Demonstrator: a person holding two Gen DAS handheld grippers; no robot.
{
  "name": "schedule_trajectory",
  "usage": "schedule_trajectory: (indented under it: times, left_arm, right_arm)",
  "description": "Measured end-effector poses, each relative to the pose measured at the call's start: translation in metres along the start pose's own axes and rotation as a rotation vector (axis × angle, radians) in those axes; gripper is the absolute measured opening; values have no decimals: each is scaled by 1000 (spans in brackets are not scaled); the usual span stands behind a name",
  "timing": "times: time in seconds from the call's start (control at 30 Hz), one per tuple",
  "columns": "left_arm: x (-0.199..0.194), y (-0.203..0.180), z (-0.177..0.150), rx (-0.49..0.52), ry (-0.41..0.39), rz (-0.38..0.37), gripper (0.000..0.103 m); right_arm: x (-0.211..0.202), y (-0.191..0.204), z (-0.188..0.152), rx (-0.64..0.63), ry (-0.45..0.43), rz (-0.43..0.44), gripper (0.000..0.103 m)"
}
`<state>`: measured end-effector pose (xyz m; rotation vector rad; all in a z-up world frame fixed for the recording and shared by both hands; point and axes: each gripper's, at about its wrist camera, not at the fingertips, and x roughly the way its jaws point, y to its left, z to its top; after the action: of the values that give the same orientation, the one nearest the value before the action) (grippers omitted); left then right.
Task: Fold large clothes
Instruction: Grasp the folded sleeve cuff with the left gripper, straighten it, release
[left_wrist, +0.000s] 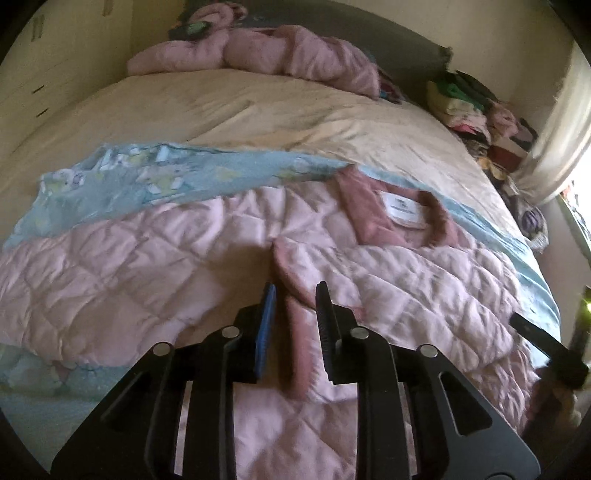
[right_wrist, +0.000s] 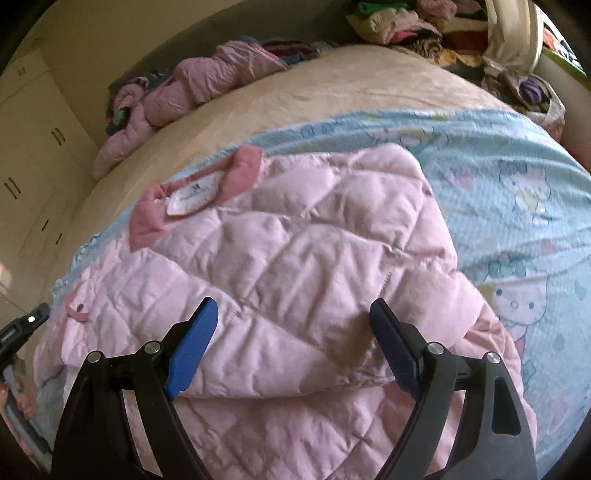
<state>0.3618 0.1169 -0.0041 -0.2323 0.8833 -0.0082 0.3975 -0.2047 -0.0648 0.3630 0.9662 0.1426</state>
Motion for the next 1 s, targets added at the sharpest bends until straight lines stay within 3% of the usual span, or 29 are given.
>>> schedule_trajectory:
  times: [0.17,0.3,0.43,0.57,0.63,0.7,0.77,0.83,1.0]
  left_arm:
    - [16,-35,-21,57,65,-74,19]
    - [46,-52,-41,90,140,-54,20]
    - [71,-42,-48,44,197,-62,23]
    - [62,-32,-43,8,182,-93,26]
    - [51,-33,-43,16,164,-86,41]
    - [40,-32,-44,4,149,-81,49]
    - [32,-31,-45,-1,147,-80,57]
    - [24,-30,-46,-4,139,-63,73]
    - [9,-26,-51,-13,146,-61,94]
  right_arm:
    - [12,-6,-5,9,35,-31,84]
    - [18,-7,-11,2,47,-52,84]
    - [24,-9,-18,-7,48,-54,84]
    - [16,-4,-21,-22,41,-48,84]
    - [4,-5,-24,4,30,16,84]
    - [-9,-5,-28,24,17,63,84]
    - [-23,-1,-31,8,-7,81,87]
    - [-38,5,-32,-8,-29,97,90]
    - [-65,19,-32,-16,-63,130,96]
